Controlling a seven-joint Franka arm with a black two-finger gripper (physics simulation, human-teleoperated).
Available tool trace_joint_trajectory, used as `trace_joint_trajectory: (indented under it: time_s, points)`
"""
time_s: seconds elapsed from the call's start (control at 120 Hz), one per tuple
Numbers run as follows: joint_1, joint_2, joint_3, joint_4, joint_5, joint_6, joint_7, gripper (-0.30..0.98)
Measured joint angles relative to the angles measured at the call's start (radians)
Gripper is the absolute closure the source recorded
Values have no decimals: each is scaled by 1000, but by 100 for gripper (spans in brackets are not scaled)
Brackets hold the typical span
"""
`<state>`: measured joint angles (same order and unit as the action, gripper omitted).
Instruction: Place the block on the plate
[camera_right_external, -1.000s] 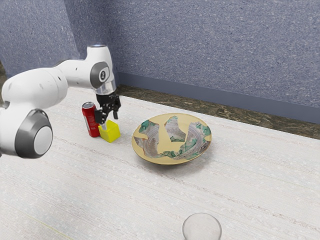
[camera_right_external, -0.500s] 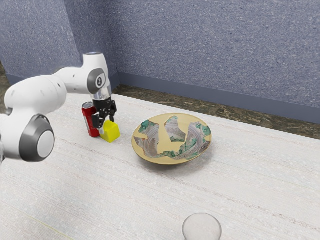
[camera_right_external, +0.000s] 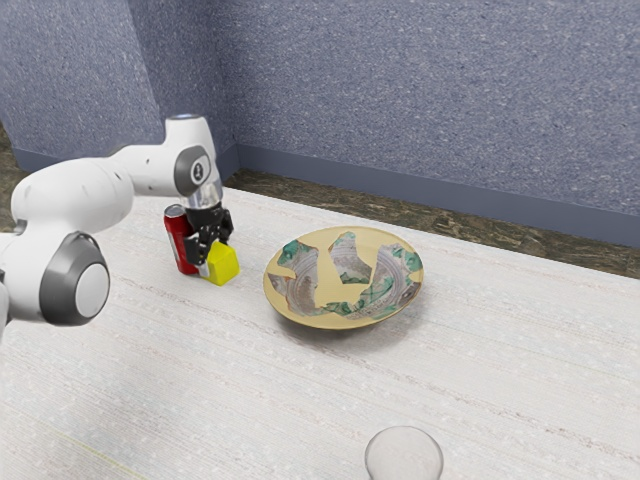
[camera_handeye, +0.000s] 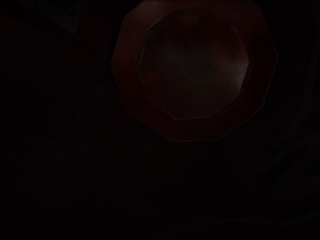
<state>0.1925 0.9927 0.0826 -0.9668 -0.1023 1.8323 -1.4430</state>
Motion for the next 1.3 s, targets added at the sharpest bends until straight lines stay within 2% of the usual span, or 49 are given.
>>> trace_joint_trajectory:
  time_s: [0.183, 0.933, 1.3]
  points:
    - [5, 2, -4, 0, 1, 4, 1, 16]
    - [-12, -7, -42, -1, 0, 2, 7, 43]
    - [-26, -52, -47, -1, 4, -15, 5, 44]
